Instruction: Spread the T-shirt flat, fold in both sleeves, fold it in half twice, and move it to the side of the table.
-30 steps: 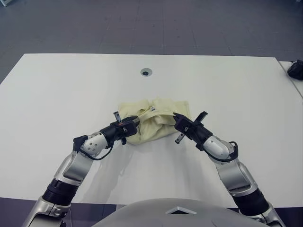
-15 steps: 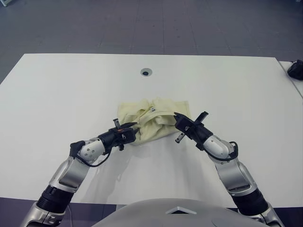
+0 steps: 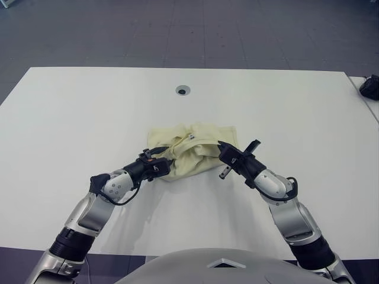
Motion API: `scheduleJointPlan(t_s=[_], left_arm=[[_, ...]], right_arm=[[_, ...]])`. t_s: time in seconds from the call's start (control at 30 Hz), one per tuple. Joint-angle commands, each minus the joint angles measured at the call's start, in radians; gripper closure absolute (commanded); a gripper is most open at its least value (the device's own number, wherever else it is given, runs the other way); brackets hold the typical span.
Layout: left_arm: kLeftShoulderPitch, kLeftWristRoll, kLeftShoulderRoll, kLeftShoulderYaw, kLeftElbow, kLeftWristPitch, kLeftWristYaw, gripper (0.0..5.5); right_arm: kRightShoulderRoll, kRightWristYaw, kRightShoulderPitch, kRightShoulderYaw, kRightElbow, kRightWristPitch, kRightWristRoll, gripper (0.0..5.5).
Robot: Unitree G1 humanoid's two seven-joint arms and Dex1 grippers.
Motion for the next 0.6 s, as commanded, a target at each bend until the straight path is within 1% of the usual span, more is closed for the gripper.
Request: scheduleJointPlan(t_s=[0.03,0.3,0.37,0.43,0.5,0.6], left_arm=[[0.000,0.005,-0.003,0.003,-0.006,-0.016,0.011,3.99],[-0.005,0.009,0.012,0.013,0.009,-0.035,0.014,5.40],[-0.006,-0.014,0.006,0.023,0.001,-0.022,0.006,5.48],[-0.037,-0.100,-0.006,0.058,-0.020,0.017,-0.031,5.48],[-0.152,-0.175,-0.012,0.095,0.004,0.046,-0.072,5.48],[-0.370,-0.211,-0.013,0.117,0.139,0.051,-0.101,5.48]], right_arm=[[0.004,-0.001,0.002,0.003,-0.001,0.003,-0.001,5.50],[0.010,-0.009,0.004,-0.008,-0.003,0.003,0.000,5.50],[0.010,-0.011,-0.001,-0.030,-0.005,0.002,0.014,5.50],[0.015,-0.006,-0.026,-0.079,0.000,0.014,0.054,5.50],[0.010,0.003,-0.095,-0.145,0.035,0.021,0.102,5.50],[-0.007,0.012,-0.237,-0.217,0.152,-0.001,0.156,5.50]])
